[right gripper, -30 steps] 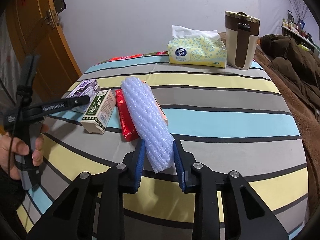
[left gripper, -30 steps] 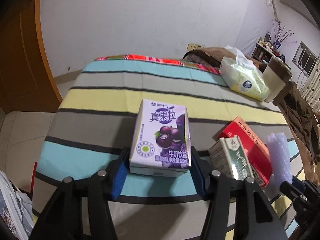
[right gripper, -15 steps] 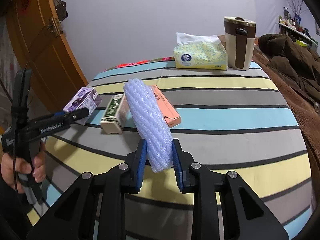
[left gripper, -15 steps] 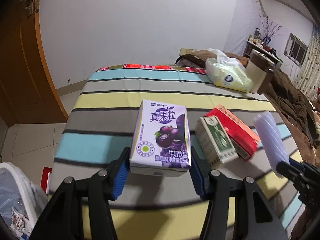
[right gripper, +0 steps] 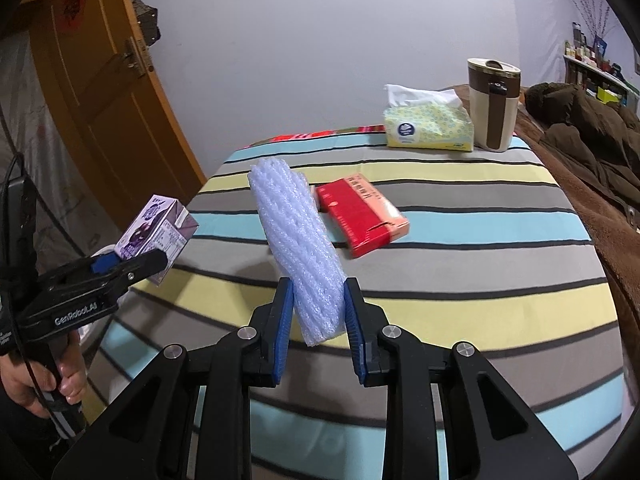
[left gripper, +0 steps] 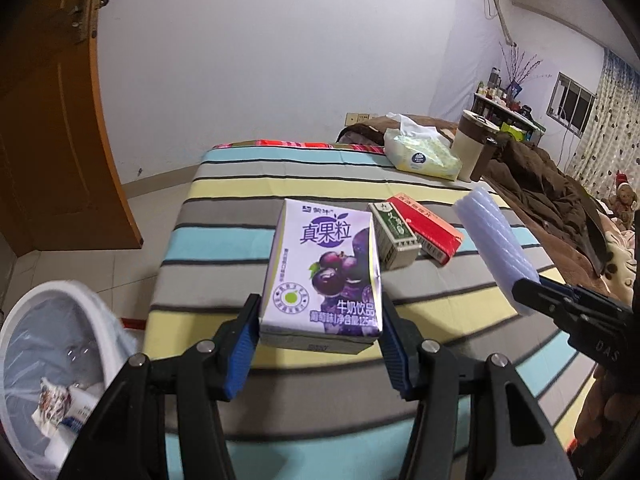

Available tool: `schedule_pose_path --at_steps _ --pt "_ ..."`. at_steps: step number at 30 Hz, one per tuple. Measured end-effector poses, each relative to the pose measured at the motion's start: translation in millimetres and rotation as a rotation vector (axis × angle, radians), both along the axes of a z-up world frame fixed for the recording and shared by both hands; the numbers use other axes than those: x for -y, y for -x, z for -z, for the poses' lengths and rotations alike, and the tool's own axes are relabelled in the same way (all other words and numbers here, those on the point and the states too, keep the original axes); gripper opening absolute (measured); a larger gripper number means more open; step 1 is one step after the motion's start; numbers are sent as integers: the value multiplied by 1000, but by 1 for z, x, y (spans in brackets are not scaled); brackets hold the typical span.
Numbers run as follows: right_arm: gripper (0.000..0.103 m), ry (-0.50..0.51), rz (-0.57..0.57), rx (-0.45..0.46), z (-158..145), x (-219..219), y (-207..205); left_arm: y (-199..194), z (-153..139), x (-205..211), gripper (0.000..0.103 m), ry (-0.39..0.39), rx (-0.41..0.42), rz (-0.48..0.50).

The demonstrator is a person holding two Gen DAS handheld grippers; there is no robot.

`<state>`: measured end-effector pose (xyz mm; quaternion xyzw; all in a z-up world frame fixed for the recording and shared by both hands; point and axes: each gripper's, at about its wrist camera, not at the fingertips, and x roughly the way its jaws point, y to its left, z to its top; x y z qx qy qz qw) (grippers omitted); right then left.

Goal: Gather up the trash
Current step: 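Carry the juice box and foam sleeve over the white bin with both grippers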

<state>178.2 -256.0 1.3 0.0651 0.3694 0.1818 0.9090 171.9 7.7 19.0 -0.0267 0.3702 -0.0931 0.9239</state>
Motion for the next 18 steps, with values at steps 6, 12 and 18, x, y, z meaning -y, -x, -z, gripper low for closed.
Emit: schedule_pose_path --at_steps 6,12,18 --pt "26 -3 -23 13 -8 -15 19 28 -3 -12 57 0 5 -7" --pt "26 5 -60 18 -12 -29 31 45 -5 -18 58 11 13 -17" --pt "26 10 -79 21 -13 -36 35 53 -5 -25 58 24 16 -30"
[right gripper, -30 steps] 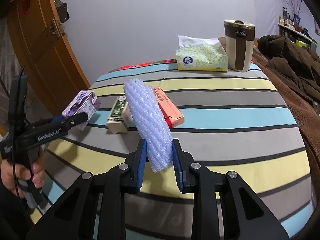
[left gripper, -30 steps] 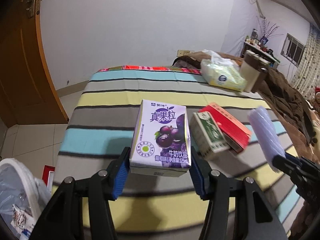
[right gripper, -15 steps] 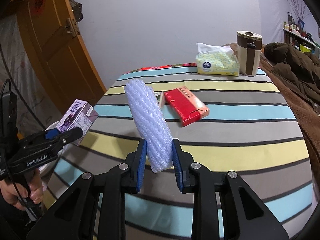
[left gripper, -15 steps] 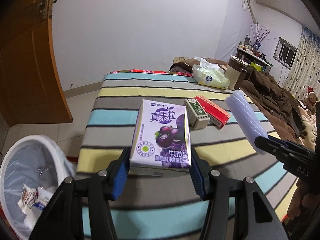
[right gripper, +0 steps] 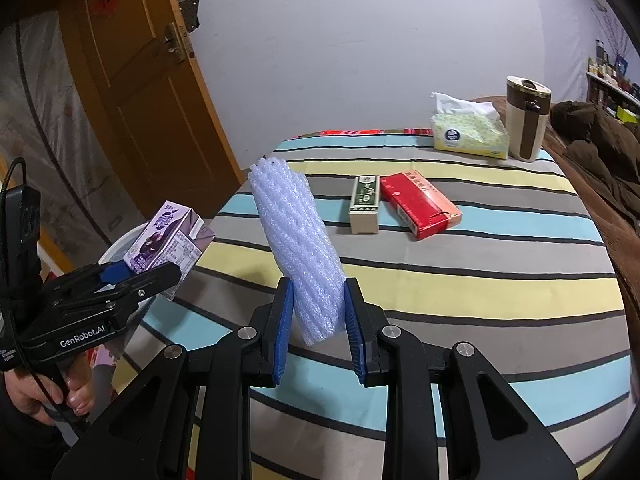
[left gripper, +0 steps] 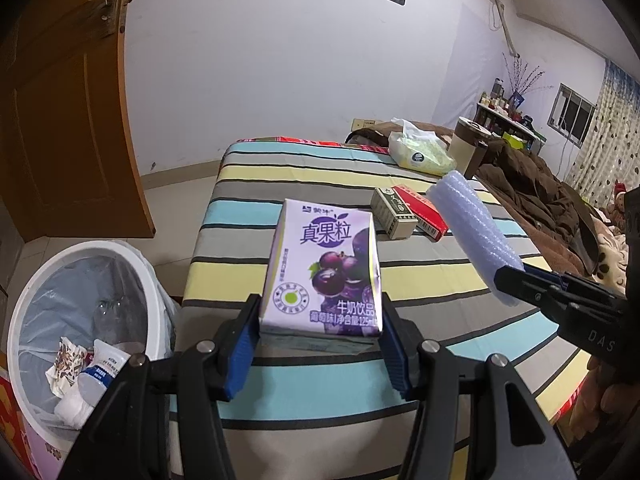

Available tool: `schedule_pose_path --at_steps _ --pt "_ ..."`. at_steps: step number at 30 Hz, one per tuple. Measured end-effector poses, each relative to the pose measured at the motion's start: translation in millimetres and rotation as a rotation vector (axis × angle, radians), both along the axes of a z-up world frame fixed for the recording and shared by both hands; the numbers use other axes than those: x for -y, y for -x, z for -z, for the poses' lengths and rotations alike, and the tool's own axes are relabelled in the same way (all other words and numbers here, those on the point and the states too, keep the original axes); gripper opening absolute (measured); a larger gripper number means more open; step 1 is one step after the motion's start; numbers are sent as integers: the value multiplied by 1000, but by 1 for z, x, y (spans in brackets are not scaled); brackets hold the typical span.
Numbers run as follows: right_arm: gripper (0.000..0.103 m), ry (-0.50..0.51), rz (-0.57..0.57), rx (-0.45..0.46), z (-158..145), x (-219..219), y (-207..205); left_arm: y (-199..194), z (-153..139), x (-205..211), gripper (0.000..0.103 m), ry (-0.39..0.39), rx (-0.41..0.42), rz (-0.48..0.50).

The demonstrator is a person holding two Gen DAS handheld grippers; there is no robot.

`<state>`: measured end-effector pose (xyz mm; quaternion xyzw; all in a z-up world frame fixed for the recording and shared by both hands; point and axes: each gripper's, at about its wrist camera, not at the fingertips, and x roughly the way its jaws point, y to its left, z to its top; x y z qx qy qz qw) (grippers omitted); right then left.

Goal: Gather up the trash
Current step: 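Carry the juice box and foam sleeve over the white bin with both grippers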

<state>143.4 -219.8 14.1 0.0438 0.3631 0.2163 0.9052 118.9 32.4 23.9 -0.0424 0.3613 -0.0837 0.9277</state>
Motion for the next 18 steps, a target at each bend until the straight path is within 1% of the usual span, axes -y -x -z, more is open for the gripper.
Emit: schedule_pose_path --at_steps 10,18 --pt "26 7 -38 -5 1 -19 0 7 1 -15 58 4 10 -35" --pt "26 11 -112 -14 2 -49 -7 13 3 -47 58 8 15 -119"
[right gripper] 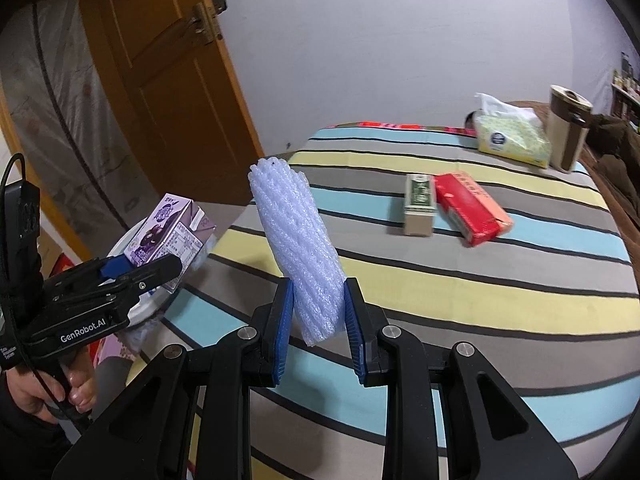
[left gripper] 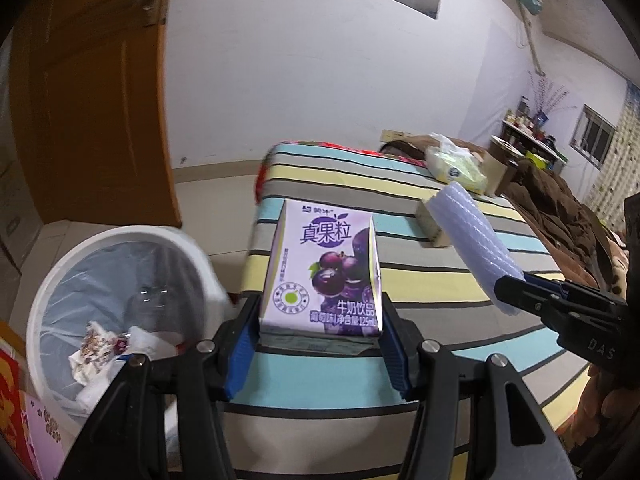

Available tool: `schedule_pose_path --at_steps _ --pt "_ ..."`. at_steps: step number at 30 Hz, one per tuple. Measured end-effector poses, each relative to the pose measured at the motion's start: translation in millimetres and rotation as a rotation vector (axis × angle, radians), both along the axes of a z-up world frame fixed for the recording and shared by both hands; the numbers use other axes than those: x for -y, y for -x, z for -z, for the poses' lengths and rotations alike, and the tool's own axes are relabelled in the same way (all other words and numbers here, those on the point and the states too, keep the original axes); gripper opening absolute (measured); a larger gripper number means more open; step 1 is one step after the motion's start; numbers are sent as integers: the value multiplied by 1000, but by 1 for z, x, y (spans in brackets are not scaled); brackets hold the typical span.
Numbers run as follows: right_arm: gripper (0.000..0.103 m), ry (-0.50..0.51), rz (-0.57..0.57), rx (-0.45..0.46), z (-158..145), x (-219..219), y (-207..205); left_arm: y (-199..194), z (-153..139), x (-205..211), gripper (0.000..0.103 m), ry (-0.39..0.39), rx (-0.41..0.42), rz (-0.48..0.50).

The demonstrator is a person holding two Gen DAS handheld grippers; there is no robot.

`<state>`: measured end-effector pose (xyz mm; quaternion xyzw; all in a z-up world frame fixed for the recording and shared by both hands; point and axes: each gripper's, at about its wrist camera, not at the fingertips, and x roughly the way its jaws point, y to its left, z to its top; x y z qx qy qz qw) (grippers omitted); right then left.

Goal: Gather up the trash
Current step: 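Carry the juice box and foam sleeve over the white bin with both grippers, then open both grippers to drop the juice box and foam sleeve into the bin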

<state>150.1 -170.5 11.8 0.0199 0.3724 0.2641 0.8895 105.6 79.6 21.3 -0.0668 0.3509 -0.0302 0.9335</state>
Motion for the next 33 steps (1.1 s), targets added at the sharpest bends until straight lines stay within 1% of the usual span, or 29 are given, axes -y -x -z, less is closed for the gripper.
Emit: schedule_pose_path --at_steps 9,17,23,27,33 --pt "26 8 -124 -14 2 -52 -6 14 5 -58 58 -1 -2 -135" --pt "26 18 -248 -54 11 -105 -14 26 12 -114 58 -10 -19 -263" --pt "26 38 -326 -73 16 -144 -16 36 19 -148 58 -11 -35 -335" --pt "26 61 -371 -76 18 -166 -17 37 25 -161 58 -5 -51 -355" --pt "26 93 -417 -94 24 -189 -19 33 34 -171 59 -1 -69 -357"
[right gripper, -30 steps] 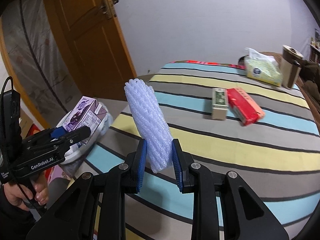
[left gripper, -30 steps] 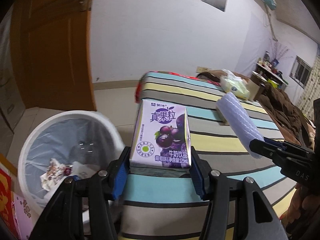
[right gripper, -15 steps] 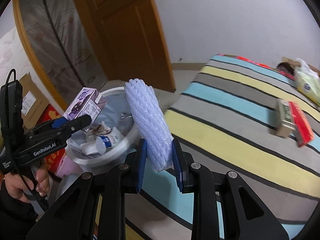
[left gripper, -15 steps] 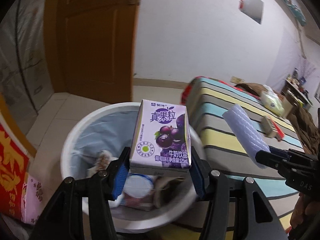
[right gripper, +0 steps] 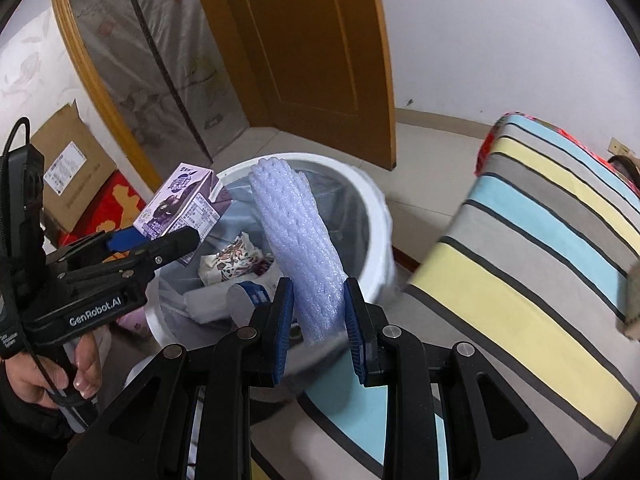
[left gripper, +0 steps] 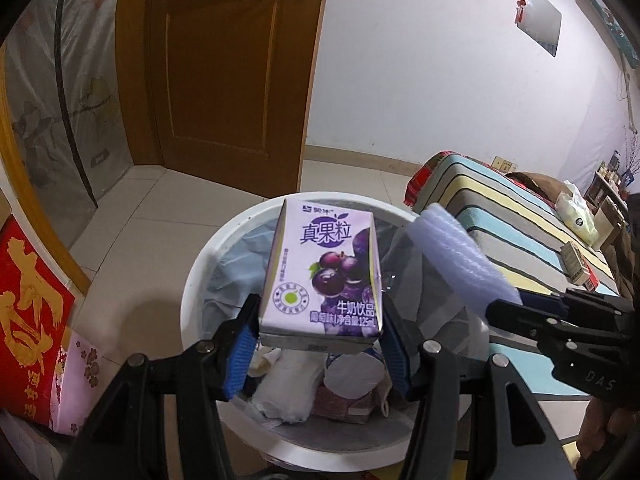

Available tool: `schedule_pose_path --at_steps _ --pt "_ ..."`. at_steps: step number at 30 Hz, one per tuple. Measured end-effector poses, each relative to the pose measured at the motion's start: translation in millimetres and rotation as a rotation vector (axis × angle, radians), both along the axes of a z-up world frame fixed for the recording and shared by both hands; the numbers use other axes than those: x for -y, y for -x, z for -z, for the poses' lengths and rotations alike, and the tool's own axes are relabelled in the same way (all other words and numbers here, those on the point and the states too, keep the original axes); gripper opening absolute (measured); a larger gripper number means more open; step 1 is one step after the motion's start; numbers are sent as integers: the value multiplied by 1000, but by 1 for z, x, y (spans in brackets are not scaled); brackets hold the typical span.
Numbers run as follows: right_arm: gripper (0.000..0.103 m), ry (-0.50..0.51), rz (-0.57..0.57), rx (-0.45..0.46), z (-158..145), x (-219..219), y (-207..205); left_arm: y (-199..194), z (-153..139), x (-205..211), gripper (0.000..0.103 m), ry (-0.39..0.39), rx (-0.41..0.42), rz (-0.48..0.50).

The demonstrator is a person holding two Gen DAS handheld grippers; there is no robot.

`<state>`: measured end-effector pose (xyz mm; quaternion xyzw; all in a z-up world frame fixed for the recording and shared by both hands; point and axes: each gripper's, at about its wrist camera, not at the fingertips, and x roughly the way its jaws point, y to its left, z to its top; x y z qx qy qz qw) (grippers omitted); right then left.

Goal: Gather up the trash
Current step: 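Open both grippers to drop the juice box and foam sleeve into the bin, then move both tools back over the bedspread toward the green and red boxes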

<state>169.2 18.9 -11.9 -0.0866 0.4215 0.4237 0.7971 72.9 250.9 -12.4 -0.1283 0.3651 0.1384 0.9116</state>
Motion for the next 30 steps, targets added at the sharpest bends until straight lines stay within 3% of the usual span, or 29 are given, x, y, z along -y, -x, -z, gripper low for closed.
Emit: schedule_pose_path --at_steps 6,8,10,11,30 --pt "33 43 -16 19 5 -15 4 -4 5 -11 59 21 -13 -9" --pt "41 42 -20 18 4 -16 5 -2 6 -13 64 24 -13 -9" --pt "59 42 -15 23 4 -15 5 0 4 -14 65 22 -5 -7" --pt "61 39 -12 25 2 -14 5 1 3 -13 66 21 -2 -5" --pt "62 -20 130 61 -18 53 16 11 -22 29 66 16 32 45"
